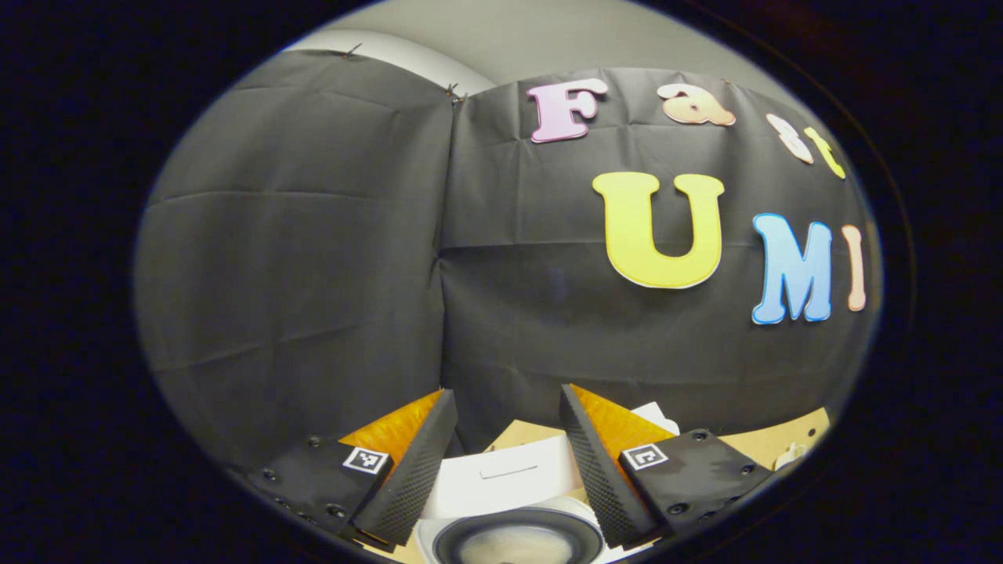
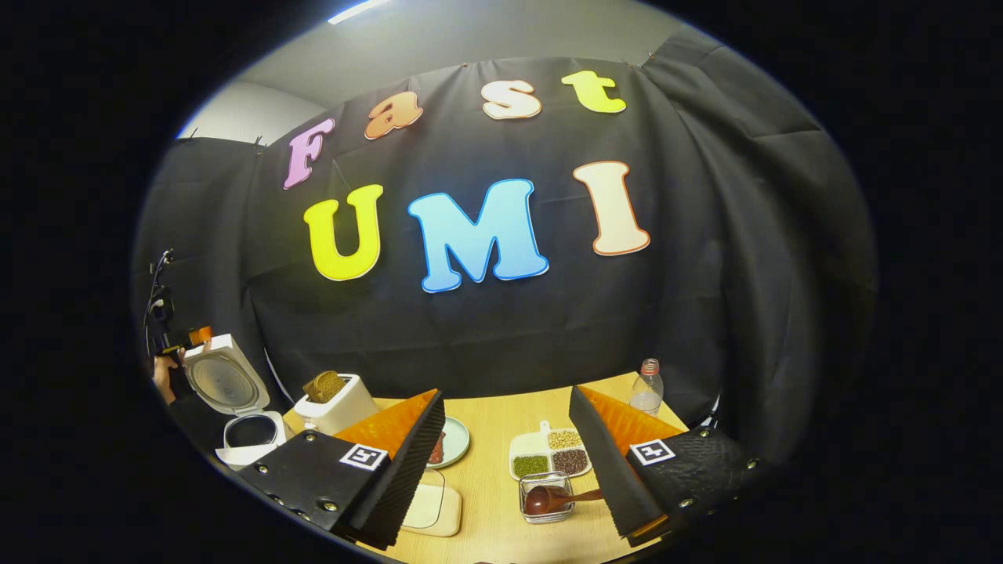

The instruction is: Close the left gripper, press the button to open the rice cooker; take a wooden spoon from the chopstick holder with the right hand, scoop a spoonful of rice and pour it into the rice cooker, then put the wooden spoon back into the chopstick holder.

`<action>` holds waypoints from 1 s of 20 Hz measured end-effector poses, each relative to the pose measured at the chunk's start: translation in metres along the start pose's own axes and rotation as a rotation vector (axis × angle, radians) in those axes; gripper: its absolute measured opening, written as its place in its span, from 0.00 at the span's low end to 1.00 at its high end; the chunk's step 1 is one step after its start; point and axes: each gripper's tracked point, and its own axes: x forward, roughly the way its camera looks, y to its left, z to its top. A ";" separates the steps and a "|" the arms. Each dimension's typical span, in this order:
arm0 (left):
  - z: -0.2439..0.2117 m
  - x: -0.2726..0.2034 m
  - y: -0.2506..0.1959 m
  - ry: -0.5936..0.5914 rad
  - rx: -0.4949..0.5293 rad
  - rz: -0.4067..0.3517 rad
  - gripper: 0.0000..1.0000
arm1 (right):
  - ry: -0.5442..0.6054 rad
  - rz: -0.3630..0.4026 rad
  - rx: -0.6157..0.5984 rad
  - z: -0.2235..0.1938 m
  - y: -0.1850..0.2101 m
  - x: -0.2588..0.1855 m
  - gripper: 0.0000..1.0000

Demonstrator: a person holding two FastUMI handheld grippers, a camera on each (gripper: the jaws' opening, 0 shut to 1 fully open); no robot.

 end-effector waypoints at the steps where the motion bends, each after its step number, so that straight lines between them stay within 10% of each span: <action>1: -0.003 -0.006 -0.003 -0.006 0.006 0.000 0.89 | 0.001 0.003 -0.002 0.000 -0.001 0.001 0.97; 15: -0.073 -0.083 -0.032 0.029 0.008 -0.049 0.87 | 0.014 0.050 -0.006 0.005 0.006 0.006 0.97; 20: -0.107 -0.101 -0.036 0.086 -0.017 -0.077 1.00 | 0.018 0.065 -0.016 0.005 0.011 0.006 0.97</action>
